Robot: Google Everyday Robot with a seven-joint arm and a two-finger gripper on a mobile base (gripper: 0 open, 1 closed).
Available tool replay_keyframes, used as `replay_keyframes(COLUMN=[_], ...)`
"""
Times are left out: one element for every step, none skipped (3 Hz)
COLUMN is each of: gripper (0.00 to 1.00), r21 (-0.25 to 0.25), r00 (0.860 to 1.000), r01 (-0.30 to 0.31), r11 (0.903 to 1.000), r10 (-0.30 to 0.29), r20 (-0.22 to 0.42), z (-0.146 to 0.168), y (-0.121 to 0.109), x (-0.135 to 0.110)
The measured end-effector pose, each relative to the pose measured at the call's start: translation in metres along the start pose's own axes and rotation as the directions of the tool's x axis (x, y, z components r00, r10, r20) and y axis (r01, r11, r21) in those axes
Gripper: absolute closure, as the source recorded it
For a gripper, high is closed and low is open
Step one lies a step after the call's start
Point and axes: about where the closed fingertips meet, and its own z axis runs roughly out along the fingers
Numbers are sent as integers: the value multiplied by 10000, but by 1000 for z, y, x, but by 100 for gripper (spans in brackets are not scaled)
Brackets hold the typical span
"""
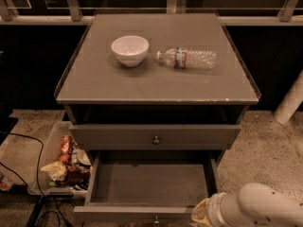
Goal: Close middle drawer
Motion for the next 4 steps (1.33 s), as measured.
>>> replay_keyframes(gripper=[100,100,82,59], r21=[-260,-346,-228,-156], r00=[9998,9996,9997,9997], r01=[-75,-82,-145,-140], r11=[9996,9994,9996,9998], r10=[79,91,149,143], r20=[173,278,186,205], z=[37,65,87,88], y=[15,24,25,22], x=[10,17,27,26])
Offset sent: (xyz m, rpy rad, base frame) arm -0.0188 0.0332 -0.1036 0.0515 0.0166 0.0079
